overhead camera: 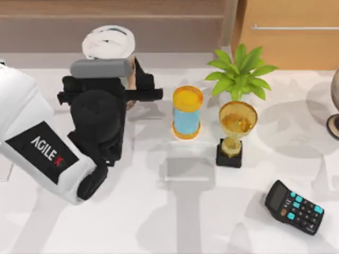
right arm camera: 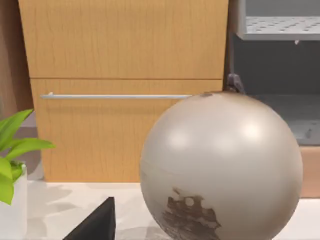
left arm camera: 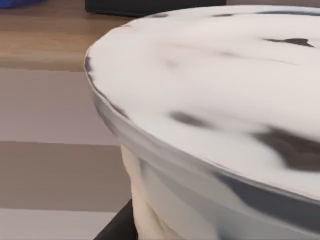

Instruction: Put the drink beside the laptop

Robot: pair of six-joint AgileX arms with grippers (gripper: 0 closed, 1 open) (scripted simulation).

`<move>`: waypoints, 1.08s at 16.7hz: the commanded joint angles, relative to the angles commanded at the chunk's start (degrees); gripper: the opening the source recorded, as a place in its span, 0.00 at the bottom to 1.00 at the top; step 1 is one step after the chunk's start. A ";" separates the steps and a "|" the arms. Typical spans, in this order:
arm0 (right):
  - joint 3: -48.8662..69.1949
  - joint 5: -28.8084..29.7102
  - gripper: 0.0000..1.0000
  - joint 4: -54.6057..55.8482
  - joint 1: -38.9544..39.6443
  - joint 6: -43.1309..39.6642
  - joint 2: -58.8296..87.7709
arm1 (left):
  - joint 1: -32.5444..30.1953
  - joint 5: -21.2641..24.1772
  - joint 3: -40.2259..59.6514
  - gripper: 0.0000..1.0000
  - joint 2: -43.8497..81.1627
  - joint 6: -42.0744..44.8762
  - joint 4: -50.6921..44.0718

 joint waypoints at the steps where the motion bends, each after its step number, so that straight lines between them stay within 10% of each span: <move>1: 0.00 0.00 1.00 0.00 0.00 0.00 0.00 | 0.50 0.33 0.00 0.00 -1.30 0.09 0.66; 18: 0.00 0.00 1.00 0.00 0.00 0.00 0.00 | 15.10 13.77 -22.68 0.00 -22.60 0.38 -1.21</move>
